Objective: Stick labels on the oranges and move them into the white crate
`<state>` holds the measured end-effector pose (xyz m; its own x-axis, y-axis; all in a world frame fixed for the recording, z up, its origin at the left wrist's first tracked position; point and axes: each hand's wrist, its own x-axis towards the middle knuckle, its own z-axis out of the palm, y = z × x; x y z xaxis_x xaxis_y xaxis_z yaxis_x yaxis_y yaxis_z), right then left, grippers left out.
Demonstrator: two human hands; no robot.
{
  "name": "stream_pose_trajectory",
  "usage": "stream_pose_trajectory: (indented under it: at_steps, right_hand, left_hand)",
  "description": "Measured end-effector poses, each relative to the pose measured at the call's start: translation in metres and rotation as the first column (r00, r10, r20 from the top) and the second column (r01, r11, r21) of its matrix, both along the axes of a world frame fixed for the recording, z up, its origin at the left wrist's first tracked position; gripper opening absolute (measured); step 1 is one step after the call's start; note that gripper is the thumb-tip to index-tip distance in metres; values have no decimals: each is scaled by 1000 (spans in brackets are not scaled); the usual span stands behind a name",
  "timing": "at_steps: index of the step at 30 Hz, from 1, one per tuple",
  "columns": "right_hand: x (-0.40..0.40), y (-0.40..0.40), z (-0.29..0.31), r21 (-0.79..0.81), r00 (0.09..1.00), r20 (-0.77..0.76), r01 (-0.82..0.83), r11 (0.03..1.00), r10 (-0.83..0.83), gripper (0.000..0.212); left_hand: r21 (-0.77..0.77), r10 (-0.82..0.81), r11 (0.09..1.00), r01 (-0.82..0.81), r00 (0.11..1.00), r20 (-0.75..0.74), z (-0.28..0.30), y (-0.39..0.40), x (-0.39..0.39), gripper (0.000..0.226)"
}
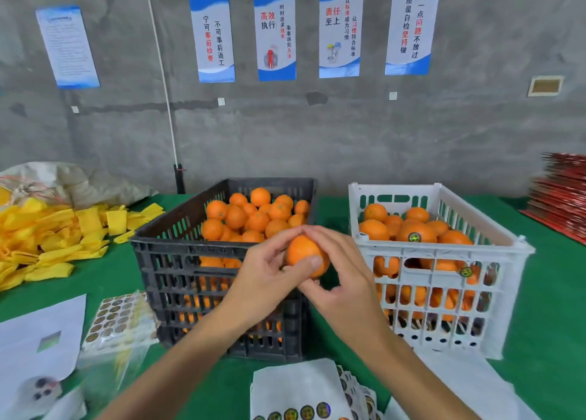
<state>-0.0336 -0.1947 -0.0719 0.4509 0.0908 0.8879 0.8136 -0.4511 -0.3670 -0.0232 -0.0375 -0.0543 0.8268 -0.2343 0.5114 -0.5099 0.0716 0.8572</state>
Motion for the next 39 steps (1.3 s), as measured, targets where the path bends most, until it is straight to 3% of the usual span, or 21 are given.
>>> stream_pose_trajectory:
  at_steps: [4,7,12,15,19,26,33,35,39]
  right_hand:
    - [-13,-22,-65,-65,990,-143,6,998,-16,60]
    - [-17,-33,-101,-67,929,-368,-75,995,45,61]
    - [-19,-52,-152,-147,732,-682,-151,978,10,71]
    - [-16,-58,-174,-355,655,-753,-324,877,-63,77]
    - [-7,-62,-180,-330,583,-812,-420,845,-28,82]
    - [-4,-60,-183,-305,669,-743,-358,883,15,43]
    - [-13,-57,-178,-405,863,-504,-264,875,27,15]
    - [-17,-55,-179,-339,855,-516,-270,901,62,13]
    - [-22,-48,-165,156,683,-677,-233,960,275,16]
  left_hand:
    - [-19,-126,992,125,979,-159,-64,-7,-5,54]
    - [-73,-188,982,175,941,-281,-106,-7,-10,42]
    - [-84,-25,996,-11,909,-416,-161,1,-10,37]
    - [-43,78,993,-107,898,-434,-188,0,-14,41]
    - [21,174,983,-180,909,-378,-201,-3,-14,42]
    - [37,231,971,-235,896,-379,-207,-2,-9,45]
    - [97,249,968,-230,915,-316,-204,-4,-10,28]
    - [114,251,967,-226,919,-304,-204,-4,-11,26]
    - [91,200,980,-179,914,-353,-204,-4,-10,32]
